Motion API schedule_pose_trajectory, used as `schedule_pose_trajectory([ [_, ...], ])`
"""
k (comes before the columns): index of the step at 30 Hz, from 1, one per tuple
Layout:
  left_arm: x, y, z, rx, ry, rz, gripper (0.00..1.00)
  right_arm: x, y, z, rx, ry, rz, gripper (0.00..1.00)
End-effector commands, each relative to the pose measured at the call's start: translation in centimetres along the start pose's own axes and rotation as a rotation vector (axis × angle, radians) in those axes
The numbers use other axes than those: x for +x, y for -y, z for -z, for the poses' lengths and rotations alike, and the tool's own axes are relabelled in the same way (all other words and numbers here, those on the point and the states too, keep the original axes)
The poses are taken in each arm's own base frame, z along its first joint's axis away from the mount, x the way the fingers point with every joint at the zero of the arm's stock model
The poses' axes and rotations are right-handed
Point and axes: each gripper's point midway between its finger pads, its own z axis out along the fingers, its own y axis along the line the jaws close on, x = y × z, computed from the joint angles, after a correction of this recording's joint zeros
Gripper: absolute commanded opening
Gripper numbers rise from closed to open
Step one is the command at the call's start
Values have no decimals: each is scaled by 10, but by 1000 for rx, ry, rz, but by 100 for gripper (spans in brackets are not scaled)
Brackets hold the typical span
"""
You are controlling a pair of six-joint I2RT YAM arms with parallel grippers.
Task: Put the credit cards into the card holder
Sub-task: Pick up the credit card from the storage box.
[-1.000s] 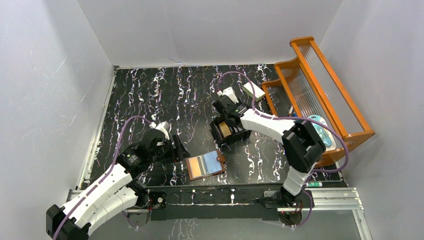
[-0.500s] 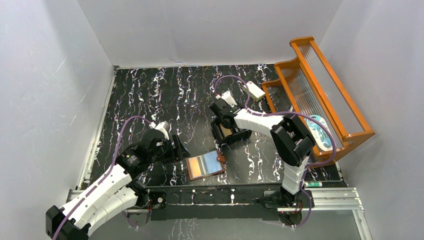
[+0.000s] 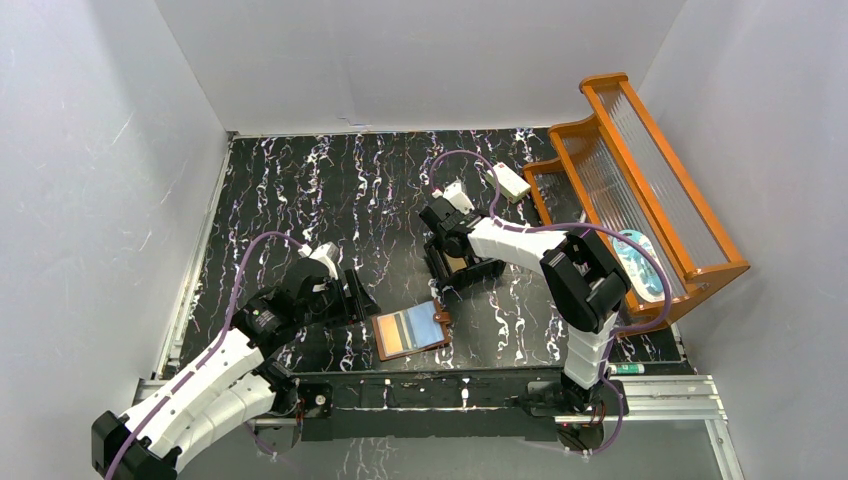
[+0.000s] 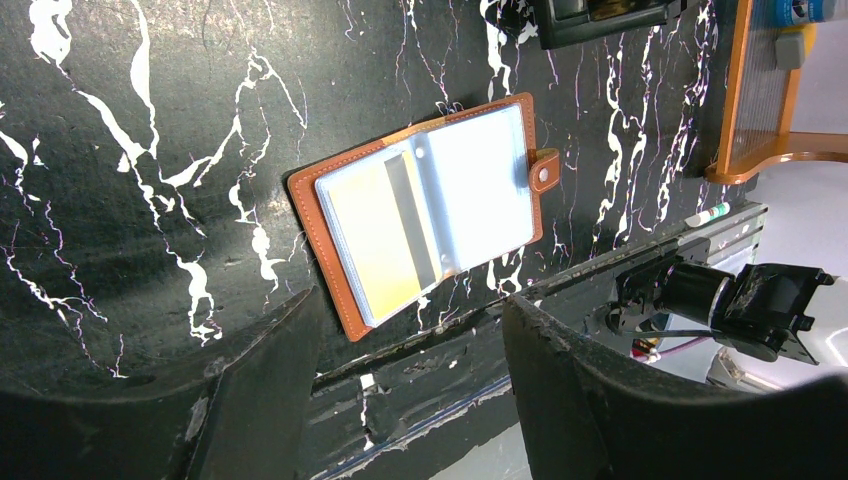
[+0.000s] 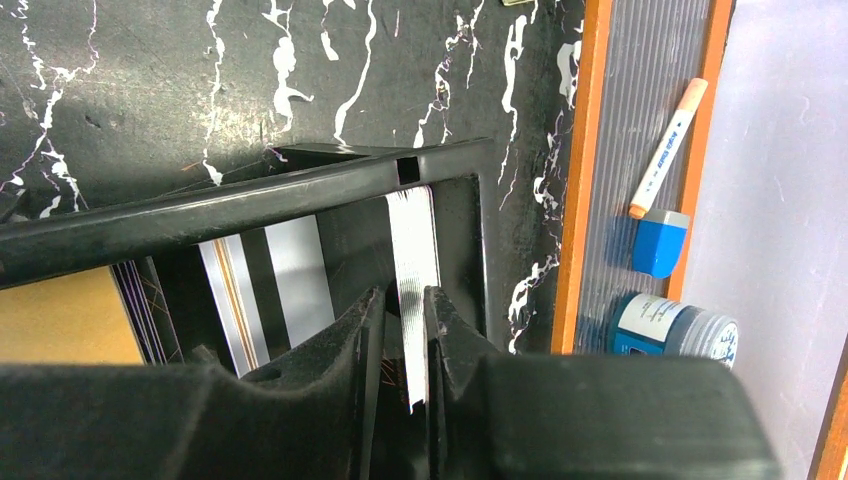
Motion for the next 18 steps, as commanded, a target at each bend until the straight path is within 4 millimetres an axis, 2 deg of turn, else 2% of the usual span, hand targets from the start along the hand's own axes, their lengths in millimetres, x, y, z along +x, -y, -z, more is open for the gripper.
schedule_pose_trajectory([
  [1, -3, 2, 4, 3, 10, -8, 64, -19, 18, 9, 46, 44, -37, 27],
  [18, -3, 2, 4, 6, 9, -7, 64, -32, 21, 22, -3, 72, -81, 13],
])
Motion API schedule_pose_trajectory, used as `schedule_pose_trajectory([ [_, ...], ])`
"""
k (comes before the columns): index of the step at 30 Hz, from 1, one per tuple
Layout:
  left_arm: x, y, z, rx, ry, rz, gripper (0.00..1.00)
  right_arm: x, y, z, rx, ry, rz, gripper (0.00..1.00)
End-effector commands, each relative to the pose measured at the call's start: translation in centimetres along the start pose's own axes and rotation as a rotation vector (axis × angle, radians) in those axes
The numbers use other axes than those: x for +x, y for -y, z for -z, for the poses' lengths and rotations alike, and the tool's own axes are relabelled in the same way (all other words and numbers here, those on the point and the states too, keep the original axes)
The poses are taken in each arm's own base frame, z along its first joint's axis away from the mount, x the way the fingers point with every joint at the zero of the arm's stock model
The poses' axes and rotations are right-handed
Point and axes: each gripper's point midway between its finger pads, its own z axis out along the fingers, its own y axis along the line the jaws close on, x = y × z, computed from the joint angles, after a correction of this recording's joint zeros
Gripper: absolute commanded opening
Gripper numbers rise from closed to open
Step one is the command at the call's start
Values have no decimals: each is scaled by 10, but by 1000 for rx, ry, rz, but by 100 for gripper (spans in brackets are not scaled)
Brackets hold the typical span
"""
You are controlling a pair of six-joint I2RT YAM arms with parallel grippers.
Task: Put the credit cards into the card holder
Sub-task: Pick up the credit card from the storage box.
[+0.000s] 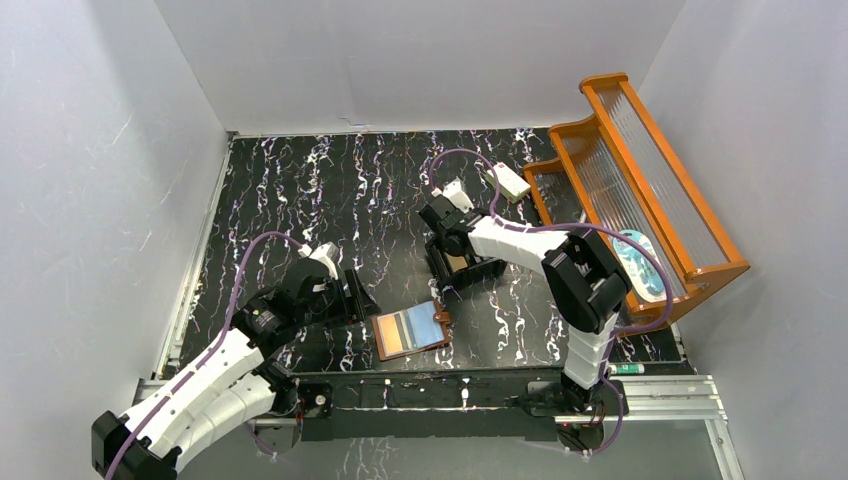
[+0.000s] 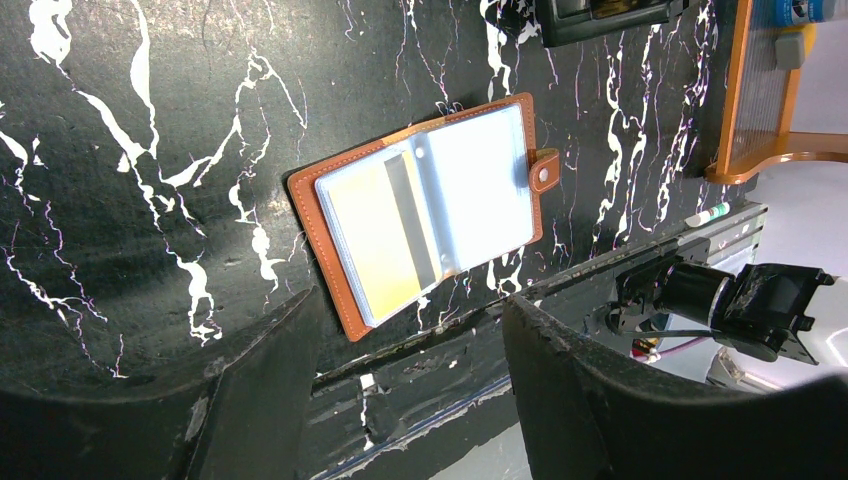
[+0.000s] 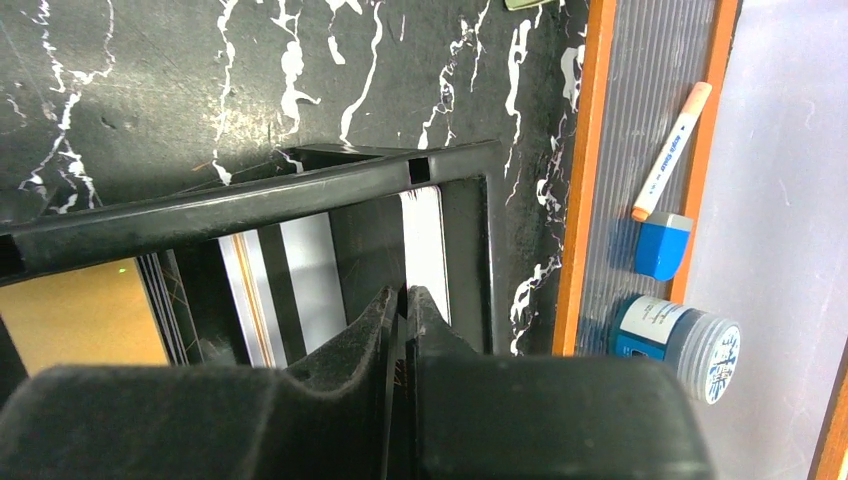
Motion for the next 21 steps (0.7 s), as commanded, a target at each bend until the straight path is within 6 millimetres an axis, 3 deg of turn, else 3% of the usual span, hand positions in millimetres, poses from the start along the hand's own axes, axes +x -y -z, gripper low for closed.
schedule_pose_trajectory([
  [1, -3, 3, 4, 7, 9, -8, 65, -30, 22, 22, 4, 74, -82, 12],
  [10, -2, 4, 4, 12, 5, -1, 64, -40, 22, 36, -70, 87, -126, 1],
  [21, -3, 22, 8, 71, -16, 68, 62, -57, 17, 91, -357, 170, -301, 0],
])
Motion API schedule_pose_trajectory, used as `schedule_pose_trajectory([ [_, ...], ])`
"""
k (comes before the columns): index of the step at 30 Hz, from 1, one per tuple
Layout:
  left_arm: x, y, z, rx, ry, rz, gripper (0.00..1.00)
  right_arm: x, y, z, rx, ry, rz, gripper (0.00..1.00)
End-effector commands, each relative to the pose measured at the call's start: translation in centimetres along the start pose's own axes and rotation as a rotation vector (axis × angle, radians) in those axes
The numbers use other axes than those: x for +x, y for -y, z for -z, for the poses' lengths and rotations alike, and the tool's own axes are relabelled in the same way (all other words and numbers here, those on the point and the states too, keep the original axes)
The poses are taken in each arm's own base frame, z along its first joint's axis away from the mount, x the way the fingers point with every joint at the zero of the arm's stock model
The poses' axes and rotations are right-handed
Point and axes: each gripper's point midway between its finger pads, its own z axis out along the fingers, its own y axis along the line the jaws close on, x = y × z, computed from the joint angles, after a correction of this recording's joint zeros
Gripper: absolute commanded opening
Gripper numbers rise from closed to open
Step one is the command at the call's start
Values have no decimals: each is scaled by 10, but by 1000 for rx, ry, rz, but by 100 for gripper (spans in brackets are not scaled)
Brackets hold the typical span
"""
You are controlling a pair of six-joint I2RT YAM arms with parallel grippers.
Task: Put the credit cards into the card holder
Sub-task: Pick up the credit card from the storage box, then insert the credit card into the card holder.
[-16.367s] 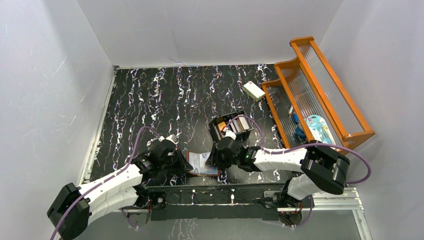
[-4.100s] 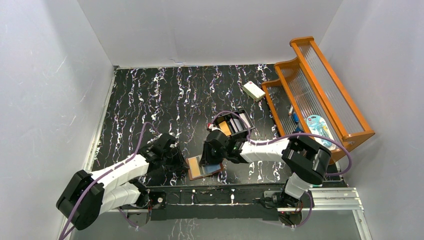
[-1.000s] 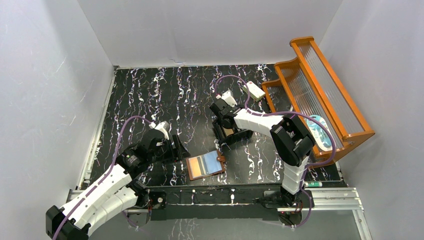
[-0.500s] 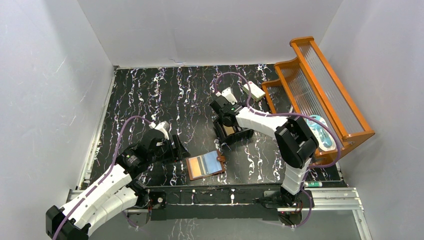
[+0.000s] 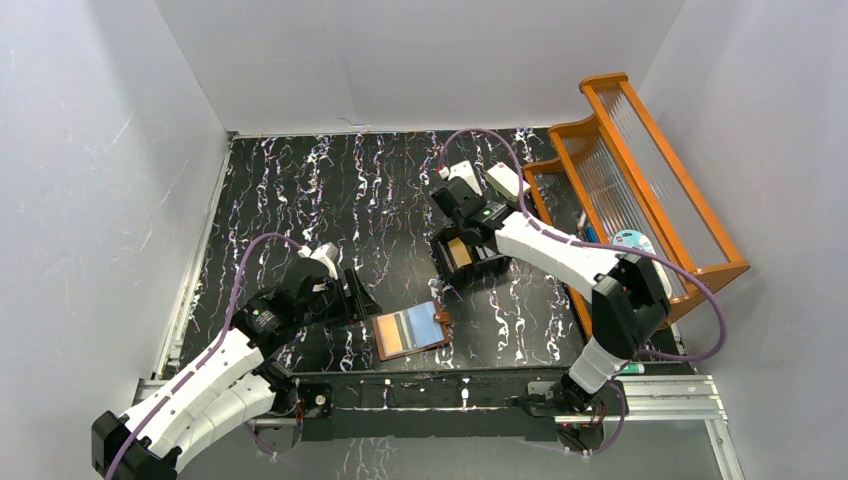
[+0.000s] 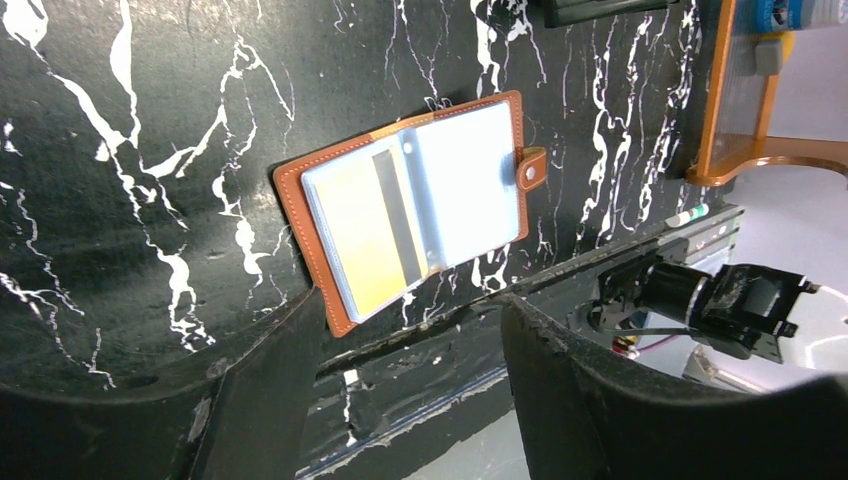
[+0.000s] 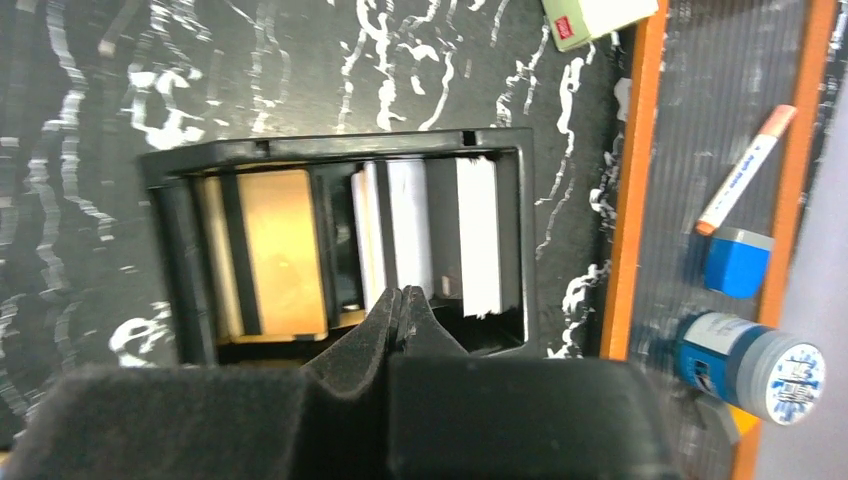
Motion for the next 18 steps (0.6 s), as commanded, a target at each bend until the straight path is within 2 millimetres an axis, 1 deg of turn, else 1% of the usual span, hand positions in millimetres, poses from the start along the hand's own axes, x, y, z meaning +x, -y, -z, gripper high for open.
schedule_pose_trajectory([
  [1, -4, 22, 9, 71, -9, 46, 62, -31, -9, 39, -175, 100, -152, 0],
  [5, -8, 38, 14, 133, -8, 85, 60, -41, -18, 67, -316, 156, -250, 0],
  [7, -11, 50, 17, 181, -4, 109, 60, -47, -29, 83, -424, 191, -301, 0],
  [9, -15, 62, 22, 238, 7, 130, 59, -48, -39, 98, -525, 214, -351, 0],
  [14, -29, 94, 40, 396, 58, 164, 56, -55, -69, 149, -862, 293, -504, 0],
  [18, -40, 111, 53, 491, 104, 174, 54, -58, -77, 185, -1076, 354, -633, 0],
])
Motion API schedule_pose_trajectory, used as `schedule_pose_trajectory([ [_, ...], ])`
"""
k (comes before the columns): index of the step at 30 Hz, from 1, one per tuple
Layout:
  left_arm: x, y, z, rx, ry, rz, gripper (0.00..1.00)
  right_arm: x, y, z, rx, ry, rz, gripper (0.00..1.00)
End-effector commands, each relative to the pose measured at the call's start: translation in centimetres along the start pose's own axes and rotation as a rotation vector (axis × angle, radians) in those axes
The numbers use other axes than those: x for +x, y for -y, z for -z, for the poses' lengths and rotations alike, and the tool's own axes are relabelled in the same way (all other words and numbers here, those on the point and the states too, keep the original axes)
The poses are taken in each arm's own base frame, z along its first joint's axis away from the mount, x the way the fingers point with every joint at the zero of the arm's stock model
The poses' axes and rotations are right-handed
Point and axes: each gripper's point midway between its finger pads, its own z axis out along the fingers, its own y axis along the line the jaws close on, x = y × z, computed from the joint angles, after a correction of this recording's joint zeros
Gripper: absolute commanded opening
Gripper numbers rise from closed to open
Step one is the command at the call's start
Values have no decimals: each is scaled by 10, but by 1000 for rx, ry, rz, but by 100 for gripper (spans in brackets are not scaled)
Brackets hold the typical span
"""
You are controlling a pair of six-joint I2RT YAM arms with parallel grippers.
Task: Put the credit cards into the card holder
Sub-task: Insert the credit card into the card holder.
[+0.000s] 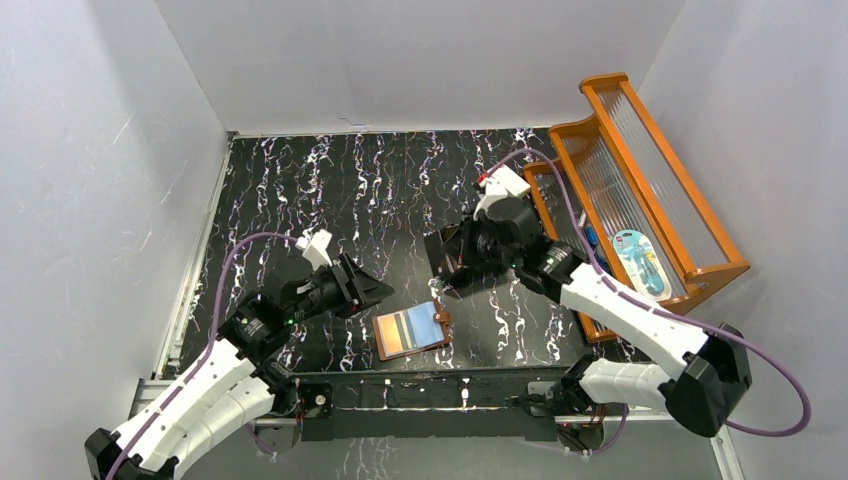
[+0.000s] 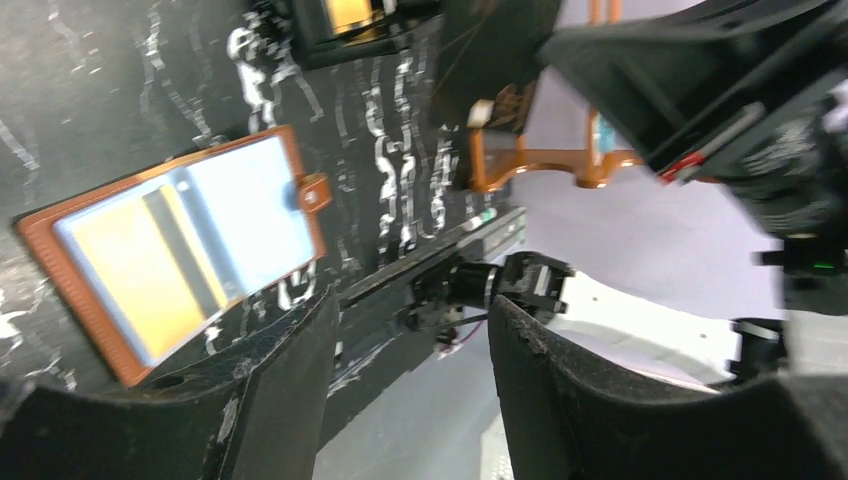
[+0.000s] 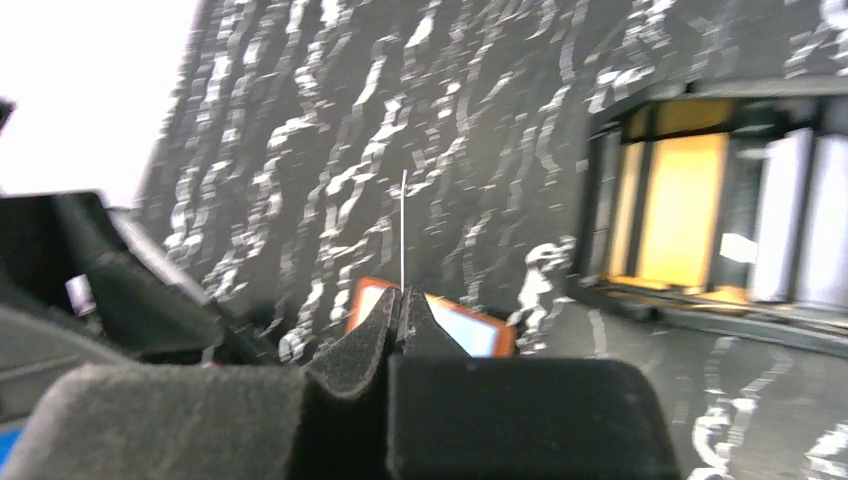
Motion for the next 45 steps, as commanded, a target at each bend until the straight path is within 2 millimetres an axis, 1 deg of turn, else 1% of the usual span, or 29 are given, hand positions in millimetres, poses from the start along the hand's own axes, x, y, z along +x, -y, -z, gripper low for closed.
schedule_pose_trajectory([
  [1, -14, 52, 15, 198, 47, 7, 54, -26, -69, 26, -376, 119, -189, 0],
  [5, -18, 59, 17, 228, 69, -10, 54, -16, -91, 40, -549, 85, -319, 0],
  [7, -19, 61, 16, 234, 74, -16, 56, -11, -96, 43, -598, 71, -360, 0],
  [11, -21, 62, 15, 241, 79, -24, 57, -3, -100, 47, -657, 46, -411, 0],
  [16, -23, 69, 14, 270, 86, -39, 55, 4, -103, 50, -693, 16, -441, 0],
  [22, -23, 66, 8, 254, 74, -43, 55, 13, -104, 48, -703, -14, -464, 0],
  [23, -23, 67, 7, 257, 73, -40, 54, 14, -104, 47, -702, -18, -464, 0],
  [27, -23, 70, 7, 282, 76, -35, 35, 21, -102, 43, -685, -36, -466, 0],
  [32, -23, 70, 7, 296, 77, -34, 14, 29, -99, 38, -668, -64, -470, 0],
  [37, -21, 69, 4, 308, 70, -21, 0, 34, -97, 36, -656, -80, -472, 0],
  [39, -20, 67, 4, 301, 69, -20, 0, 35, -94, 34, -638, -77, -463, 2],
  [40, -20, 65, 3, 295, 70, -18, 0, 36, -92, 33, -622, -78, -456, 6],
  [42, -20, 59, 2, 272, 74, -13, 0, 39, -84, 30, -563, -79, -437, 17],
  [43, -19, 54, 1, 251, 74, -8, 0, 41, -79, 28, -526, -80, -422, 23],
  [45, -16, 42, -2, 208, 70, -6, 0, 45, -66, 24, -447, -78, -390, 31],
])
